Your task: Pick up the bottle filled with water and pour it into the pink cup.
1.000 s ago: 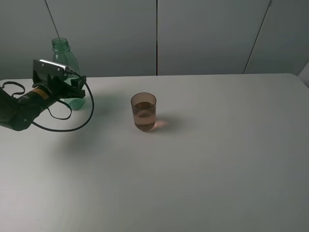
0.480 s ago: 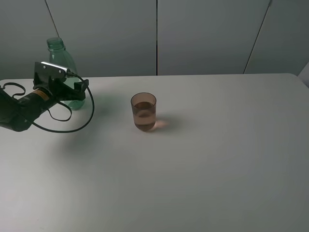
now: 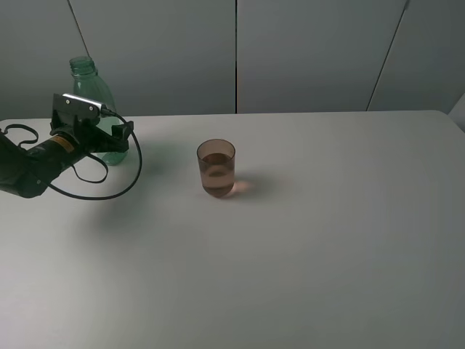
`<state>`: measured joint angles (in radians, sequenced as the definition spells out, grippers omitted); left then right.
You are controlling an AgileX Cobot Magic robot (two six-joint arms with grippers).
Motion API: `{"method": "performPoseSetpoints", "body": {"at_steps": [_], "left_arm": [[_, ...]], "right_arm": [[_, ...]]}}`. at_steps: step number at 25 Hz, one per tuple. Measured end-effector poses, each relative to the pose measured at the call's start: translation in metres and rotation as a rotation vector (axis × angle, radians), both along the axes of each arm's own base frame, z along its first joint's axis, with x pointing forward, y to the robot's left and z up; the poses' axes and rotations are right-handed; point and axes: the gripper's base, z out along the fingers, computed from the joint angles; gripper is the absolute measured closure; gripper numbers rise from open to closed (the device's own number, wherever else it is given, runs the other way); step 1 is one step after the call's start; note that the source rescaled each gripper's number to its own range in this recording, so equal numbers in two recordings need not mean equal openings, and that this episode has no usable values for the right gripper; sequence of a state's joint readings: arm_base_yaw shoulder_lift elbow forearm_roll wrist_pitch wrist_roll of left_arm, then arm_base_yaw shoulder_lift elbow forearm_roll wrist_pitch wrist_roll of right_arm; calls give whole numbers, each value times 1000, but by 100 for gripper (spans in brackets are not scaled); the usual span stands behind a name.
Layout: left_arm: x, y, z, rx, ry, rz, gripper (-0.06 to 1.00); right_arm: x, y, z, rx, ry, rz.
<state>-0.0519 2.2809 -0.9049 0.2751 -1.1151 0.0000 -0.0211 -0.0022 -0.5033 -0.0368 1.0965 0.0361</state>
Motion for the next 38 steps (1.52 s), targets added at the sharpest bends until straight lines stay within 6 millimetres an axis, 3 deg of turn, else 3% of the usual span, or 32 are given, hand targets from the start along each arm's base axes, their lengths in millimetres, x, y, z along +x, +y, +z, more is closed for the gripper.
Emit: {"method": "performPoseSetpoints", "body": {"at_steps": [6,24,38], "left_arm": [[-1,1,-3,18,50,4,-6],[-6,6,16,121,256,35,-6],[-40,12,15,141,462,68,-6]], "right_arm": [[0,0,0,0,0,0],[0,0,0,0,0,0],[0,0,0,0,0,0]]}}
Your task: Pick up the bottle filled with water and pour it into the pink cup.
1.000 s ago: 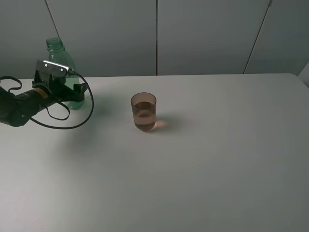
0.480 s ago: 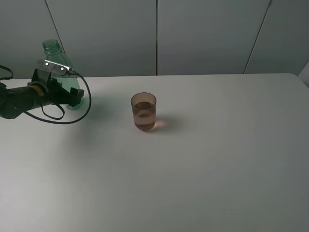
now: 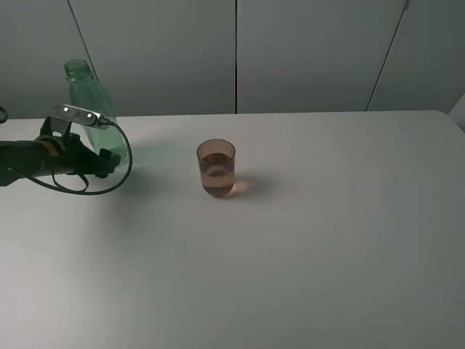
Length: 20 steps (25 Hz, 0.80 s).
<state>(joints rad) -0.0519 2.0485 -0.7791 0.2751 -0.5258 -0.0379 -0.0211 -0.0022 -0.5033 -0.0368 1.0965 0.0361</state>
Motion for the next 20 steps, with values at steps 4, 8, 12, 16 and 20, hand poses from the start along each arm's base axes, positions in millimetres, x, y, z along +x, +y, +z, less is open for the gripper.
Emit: {"method": "performPoseSetpoints", "body": {"at_steps": [4,8,12,16,20], "left_arm": [[-9,4,19,35,63,21,-6],[-17,8,59,67,61,46,-6],[-33,13,100,72,81,109,-6],[-57,19,143,64,76,175,-6],[-89,23,180,45,87,236,-6]], "right_arm": [[0,0,0,0,0,0],[0,0,0,0,0,0],[0,0,0,0,0,0],[0,0,0,0,0,0],[0,0,0,0,0,0]]}}
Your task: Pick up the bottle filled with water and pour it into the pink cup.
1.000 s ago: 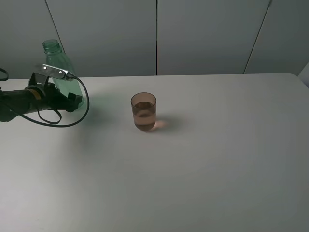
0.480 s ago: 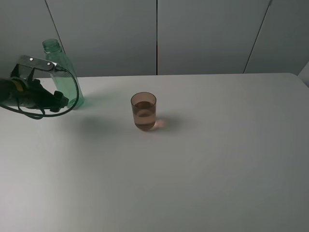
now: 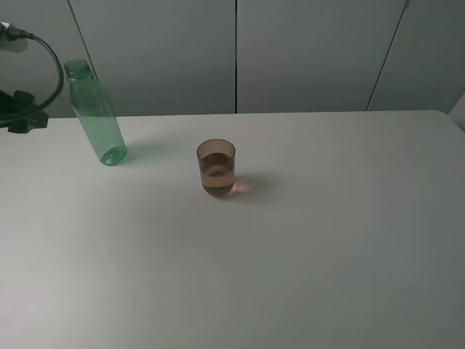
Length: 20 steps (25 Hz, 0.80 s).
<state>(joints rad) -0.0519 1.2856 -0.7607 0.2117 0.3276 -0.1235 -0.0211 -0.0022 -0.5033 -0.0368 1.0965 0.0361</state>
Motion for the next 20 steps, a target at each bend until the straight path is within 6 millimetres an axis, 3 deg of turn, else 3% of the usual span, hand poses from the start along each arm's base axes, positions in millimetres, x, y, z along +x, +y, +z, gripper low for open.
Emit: {"method": "performPoseSetpoints", "body": {"at_steps": [9,14,20], "left_arm": [[-78,-3,46,-66,89,-39,-6],[-125,-4,70,-90,16,-79,-6],[-190,-5,80,-113,-59,-124,-6]], "right_arm": [[0,0,0,0,0,0],[0,0,0,0,0,0],[0,0,0,0,0,0]]}}
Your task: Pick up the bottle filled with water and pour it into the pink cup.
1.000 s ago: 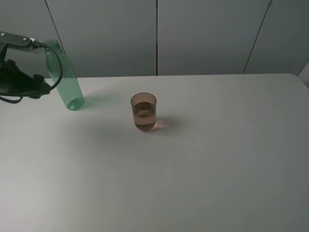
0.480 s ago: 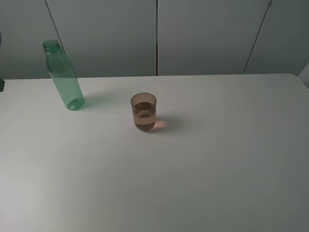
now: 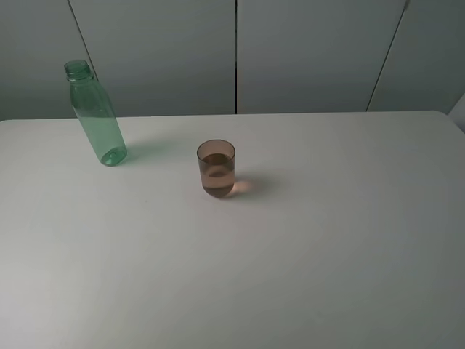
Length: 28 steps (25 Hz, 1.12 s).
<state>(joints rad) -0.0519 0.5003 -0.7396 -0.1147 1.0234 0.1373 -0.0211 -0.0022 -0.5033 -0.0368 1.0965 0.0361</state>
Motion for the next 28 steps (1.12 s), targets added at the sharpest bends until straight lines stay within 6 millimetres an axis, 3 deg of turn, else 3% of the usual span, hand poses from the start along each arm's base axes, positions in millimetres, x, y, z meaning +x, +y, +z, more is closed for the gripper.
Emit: {"method": "performPoseSetpoints", "body": {"at_steps": [6,11,16,28], "left_arm": [[-38,1,-14,25,-92,-50,-6],[-57,3,-39,64,-171,-101,-6],[-75,5,-44,63,-286,-100,-6],[-79,7,-55,17,-220,-51,-6]], "right_arm": [[0,0,0,0,0,0],[0,0,0,0,0,0],[0,0,0,0,0,0],[0,0,0,2,0,-1]]}}
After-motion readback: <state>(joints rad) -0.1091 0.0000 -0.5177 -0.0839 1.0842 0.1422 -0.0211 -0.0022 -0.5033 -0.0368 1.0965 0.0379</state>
